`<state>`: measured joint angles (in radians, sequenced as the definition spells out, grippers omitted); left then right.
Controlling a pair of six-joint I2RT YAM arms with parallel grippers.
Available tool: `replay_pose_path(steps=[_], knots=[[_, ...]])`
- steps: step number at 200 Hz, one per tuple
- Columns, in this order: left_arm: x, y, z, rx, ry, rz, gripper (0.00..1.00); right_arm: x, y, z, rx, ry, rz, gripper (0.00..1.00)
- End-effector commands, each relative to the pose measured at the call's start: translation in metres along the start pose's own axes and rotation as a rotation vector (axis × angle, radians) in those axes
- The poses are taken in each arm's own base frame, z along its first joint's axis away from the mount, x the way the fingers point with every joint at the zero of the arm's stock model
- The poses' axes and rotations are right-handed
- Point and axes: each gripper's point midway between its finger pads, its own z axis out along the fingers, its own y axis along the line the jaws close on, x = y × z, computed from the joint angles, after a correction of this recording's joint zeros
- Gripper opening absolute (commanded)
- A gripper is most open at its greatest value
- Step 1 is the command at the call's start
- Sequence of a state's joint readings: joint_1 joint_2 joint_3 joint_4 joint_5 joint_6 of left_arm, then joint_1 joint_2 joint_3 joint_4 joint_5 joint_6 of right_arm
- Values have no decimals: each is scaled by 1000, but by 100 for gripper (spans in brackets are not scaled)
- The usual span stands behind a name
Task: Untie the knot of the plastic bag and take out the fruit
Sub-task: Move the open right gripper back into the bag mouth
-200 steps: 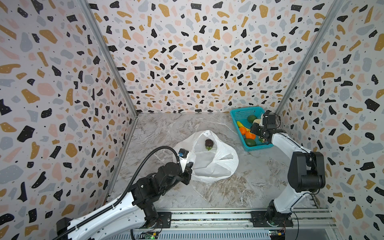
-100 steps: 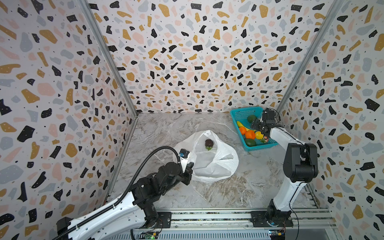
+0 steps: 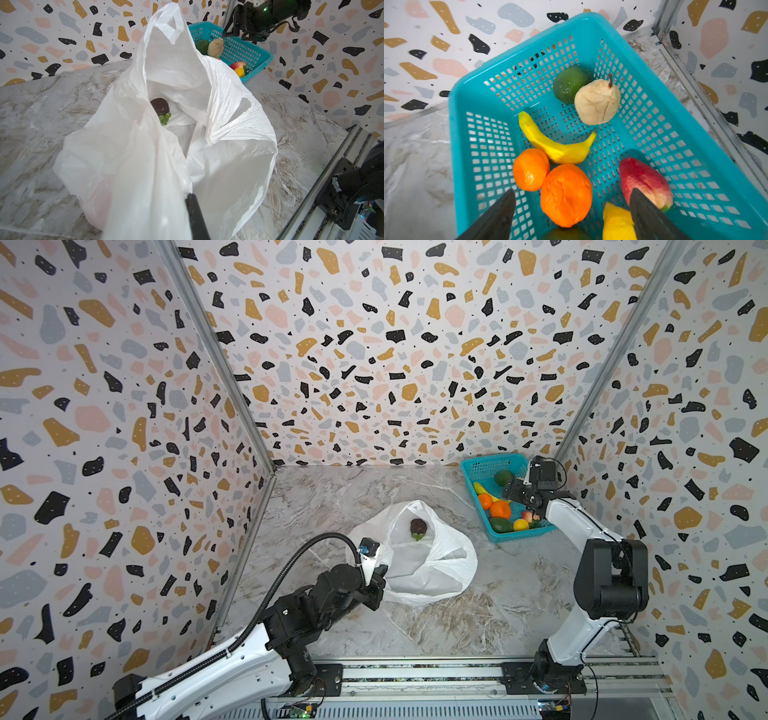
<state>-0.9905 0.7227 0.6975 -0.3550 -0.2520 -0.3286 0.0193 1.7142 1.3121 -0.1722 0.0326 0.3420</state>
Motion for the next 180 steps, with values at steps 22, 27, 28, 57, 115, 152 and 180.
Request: replay_pose_path(steps=[22, 27, 28, 57, 115, 152, 180], knots=[[-15, -3, 0, 1, -55, 4, 0, 17, 39, -60, -203, 56, -22, 89], [-15, -2, 0, 0, -55, 5, 0, 21, 45, -67, -232, 64, -26, 89], [-15, -2, 0, 0, -56, 5, 0, 22, 46, -69, -237, 66, -27, 89], [-16, -2, 2, -5, -57, 9, 0, 48, 84, -113, -381, 115, -77, 91], [-22, -6, 3, 5, -67, 9, 0, 87, 157, -197, -611, 149, -123, 93], [-28, -8, 1, 12, -80, 10, 0, 109, 204, -238, -737, 180, -155, 94], [-31, -8, 0, 13, -87, 10, 0, 131, 238, -256, -818, 212, -181, 94]])
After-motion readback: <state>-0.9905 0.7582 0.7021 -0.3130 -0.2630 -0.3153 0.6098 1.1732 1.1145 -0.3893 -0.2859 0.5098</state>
